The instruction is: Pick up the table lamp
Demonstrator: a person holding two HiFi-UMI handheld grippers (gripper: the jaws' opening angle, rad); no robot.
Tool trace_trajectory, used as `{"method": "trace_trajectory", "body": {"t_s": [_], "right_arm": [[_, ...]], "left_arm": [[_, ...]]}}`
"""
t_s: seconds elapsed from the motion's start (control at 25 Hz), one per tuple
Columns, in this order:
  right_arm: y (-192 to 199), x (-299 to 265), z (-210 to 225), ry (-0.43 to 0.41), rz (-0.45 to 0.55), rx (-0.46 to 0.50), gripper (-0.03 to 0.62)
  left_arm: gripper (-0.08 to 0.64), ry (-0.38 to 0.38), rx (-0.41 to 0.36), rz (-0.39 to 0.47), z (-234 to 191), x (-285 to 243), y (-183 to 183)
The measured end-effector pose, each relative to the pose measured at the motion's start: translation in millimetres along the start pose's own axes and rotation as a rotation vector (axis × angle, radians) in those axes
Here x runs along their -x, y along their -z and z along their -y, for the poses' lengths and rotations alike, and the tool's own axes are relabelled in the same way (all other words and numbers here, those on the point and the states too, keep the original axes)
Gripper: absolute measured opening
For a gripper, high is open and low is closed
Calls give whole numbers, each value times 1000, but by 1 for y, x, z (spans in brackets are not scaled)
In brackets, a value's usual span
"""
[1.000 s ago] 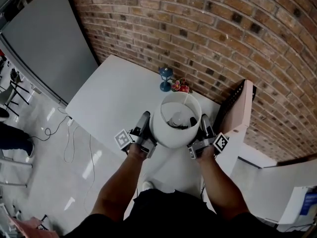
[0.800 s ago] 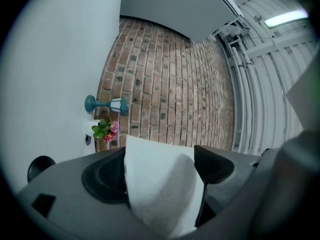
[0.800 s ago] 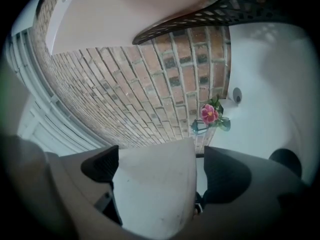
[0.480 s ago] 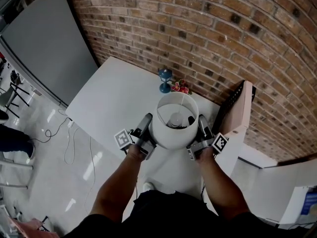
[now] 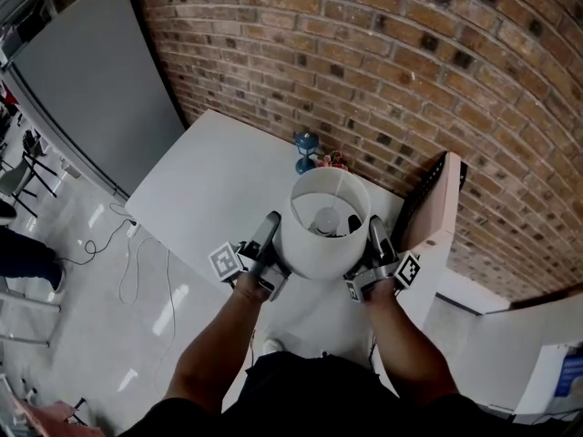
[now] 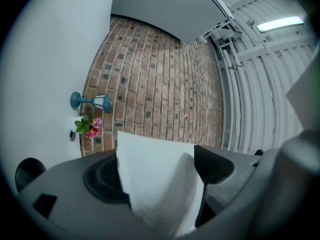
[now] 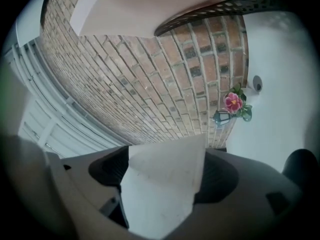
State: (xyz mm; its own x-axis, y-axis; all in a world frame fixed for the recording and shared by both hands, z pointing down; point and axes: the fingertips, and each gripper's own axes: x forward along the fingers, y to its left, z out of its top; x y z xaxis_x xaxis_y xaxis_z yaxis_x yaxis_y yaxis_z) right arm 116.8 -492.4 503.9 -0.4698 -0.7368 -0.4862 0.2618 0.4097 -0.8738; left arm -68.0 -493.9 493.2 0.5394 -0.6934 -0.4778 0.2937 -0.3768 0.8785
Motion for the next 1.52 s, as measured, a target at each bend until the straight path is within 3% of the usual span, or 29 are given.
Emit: {"method": "trace_trajectory", "body": {"t_s": [0.56,0.84,1.52], "right_arm": [[40,23,-79,-36,-30,39,405],[72,43,-111,-58,-85,22,396],[99,82,-139,-106,-99,-25,385]], "left_arm": [[403,53,-2,-33,71,21,43],[403,57,19,1,92,48,62],[402,84,-16,-62,124,73,104]]}}
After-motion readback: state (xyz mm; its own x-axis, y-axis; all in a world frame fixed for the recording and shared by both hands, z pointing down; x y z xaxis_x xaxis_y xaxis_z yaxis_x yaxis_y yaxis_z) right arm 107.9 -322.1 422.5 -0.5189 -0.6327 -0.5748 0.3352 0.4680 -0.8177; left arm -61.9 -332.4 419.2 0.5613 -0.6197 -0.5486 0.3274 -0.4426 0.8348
